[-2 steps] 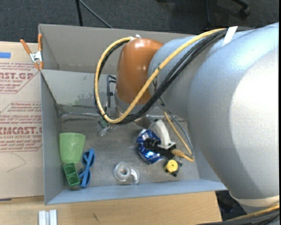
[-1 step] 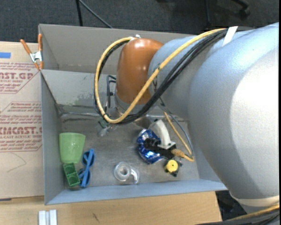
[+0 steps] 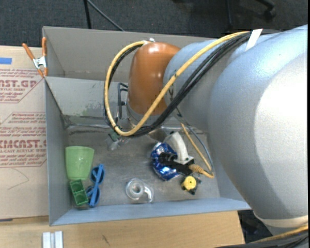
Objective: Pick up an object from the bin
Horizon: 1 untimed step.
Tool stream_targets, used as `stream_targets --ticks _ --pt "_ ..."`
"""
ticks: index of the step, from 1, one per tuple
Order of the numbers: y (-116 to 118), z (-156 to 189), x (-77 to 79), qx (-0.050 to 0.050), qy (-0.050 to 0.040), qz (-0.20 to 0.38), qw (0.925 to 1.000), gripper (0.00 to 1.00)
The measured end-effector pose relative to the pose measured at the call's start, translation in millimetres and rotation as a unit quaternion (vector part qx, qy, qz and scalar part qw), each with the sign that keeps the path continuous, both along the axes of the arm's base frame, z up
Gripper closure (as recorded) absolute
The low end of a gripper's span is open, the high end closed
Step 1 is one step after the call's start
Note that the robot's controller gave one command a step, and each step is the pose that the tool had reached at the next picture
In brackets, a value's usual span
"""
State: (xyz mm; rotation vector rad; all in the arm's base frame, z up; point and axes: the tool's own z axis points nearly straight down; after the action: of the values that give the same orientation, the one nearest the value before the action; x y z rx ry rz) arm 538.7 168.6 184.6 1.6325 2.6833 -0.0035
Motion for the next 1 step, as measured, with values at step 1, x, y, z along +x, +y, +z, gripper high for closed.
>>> stream_targets --ticks 1 --pt "0.1 0.0 0.0 0.000 -0.0001 0.000 1.0000 1.00"
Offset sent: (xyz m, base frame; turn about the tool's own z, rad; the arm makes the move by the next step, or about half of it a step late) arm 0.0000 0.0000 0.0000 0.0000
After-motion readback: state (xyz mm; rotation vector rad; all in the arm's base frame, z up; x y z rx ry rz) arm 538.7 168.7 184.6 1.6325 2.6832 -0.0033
